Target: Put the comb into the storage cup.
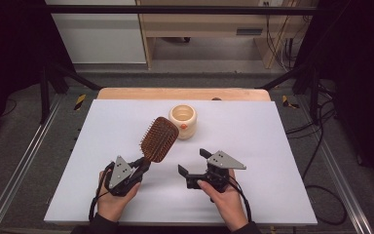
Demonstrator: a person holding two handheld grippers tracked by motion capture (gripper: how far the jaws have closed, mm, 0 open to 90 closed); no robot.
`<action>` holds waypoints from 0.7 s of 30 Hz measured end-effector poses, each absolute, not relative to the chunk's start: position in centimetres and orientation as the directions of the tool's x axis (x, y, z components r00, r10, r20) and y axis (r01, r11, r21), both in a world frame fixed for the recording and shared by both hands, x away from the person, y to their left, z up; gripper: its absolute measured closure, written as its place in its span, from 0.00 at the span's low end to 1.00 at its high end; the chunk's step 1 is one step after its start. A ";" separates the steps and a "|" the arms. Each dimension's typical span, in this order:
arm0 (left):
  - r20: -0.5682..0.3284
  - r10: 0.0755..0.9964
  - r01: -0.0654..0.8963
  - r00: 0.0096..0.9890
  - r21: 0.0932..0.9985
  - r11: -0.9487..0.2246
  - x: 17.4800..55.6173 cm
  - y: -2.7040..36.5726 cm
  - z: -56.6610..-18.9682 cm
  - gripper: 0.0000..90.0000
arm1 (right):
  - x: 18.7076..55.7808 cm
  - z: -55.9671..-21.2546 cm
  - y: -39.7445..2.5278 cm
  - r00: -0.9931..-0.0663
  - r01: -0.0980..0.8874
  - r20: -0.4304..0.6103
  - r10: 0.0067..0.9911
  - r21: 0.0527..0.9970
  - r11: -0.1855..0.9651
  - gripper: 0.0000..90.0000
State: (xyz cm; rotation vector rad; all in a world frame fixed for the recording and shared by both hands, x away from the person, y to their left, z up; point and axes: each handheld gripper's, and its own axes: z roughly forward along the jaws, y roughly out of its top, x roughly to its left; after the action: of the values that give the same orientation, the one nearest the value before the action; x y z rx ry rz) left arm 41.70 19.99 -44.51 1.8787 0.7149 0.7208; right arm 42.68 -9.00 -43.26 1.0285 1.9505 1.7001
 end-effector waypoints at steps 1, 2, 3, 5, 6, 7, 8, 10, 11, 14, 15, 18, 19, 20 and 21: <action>0.173 0.736 0.166 0.655 0.917 -0.363 41.7 19.9 -44.5 0.81 | 42.6 -43.1 -8.9 -0.672 0.288 0.195 0.714 0.958 0.009 0.06; 0.173 0.733 0.164 0.658 0.917 -0.364 41.6 19.8 -44.5 0.81 | 42.6 -43.0 -8.8 -0.671 0.285 0.195 0.715 0.958 0.006 0.06; 0.170 0.731 0.165 0.661 0.918 -0.362 41.6 19.7 -44.6 0.81 | 42.6 -42.9 -8.7 -0.674 0.283 0.196 0.713 0.959 0.003 0.07; 0.161 0.729 0.165 0.666 0.921 -0.354 41.6 19.6 -44.6 0.81 | 42.6 -42.6 -8.5 -0.682 0.281 0.196 0.704 0.960 0.006 0.07; 0.161 0.728 0.164 0.667 0.920 -0.355 41.5 19.5 -44.6 0.81 | 42.7 -42.4 -8.4 -0.686 0.282 0.197 0.701 0.959 0.007 0.07; 0.165 0.727 0.162 0.667 0.920 -0.357 41.5 19.5 -44.6 0.81 | 42.7 -42.2 -8.3 -0.690 0.280 0.194 0.697 0.960 0.009 0.07; 0.167 0.726 0.160 0.667 0.920 -0.358 41.5 19.4 -44.6 0.81 | 42.7 -42.1 -8.3 -0.691 0.279 0.194 0.696 0.960 0.009 0.06; 0.170 0.727 0.157 0.666 0.920 -0.358 41.4 19.3 -44.6 0.81 | 42.7 -41.7 -8.0 -0.694 0.278 0.190 0.694 0.960 0.014 0.06; 0.172 0.726 0.154 0.666 0.920 -0.360 41.4 19.3 -44.6 0.81 | 42.7 -41.6 -8.0 -0.692 0.278 0.187 0.697 0.960 0.018 0.06; 0.175 0.722 0.149 0.670 0.920 -0.362 41.3 19.3 -44.6 0.81 | 42.8 -41.3 -7.7 -0.688 0.283 0.184 0.702 0.959 0.026 0.07; 0.179 0.721 0.146 0.670 0.920 -0.364 41.3 19.2 -44.6 0.81 | 42.8 -41.3 -7.6 -0.685 0.286 0.185 0.705 0.958 0.026 0.06; 0.186 0.719 0.136 0.670 0.921 -0.365 41.2 19.1 -44.5 0.81 | 43.0 -41.1 -7.4 -0.678 0.296 0.187 0.711 0.955 0.031 0.06; 0.186 0.719 0.135 0.670 0.921 -0.364 41.2 19.1 -44.5 0.81 | 43.0 -41.1 -7.3 -0.679 0.297 0.188 0.710 0.954 0.031 0.07; 0.189 0.718 0.133 0.670 0.921 -0.366 41.1 19.0 -44.5 0.81 | 43.0 -41.0 -7.3 -0.679 0.298 0.190 0.709 0.954 0.029 0.07; 0.190 0.718 0.132 0.670 0.921 -0.368 41.1 19.0 -44.5 0.81 | 43.1 -41.0 -7.3 -0.683 0.297 0.192 0.705 0.954 0.028 0.06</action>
State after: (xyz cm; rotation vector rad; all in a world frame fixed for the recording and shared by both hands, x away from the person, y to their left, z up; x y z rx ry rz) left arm 41.13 19.01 -44.52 1.8731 0.6693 0.7248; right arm 43.07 -7.27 -40.95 1.0221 1.9773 1.6964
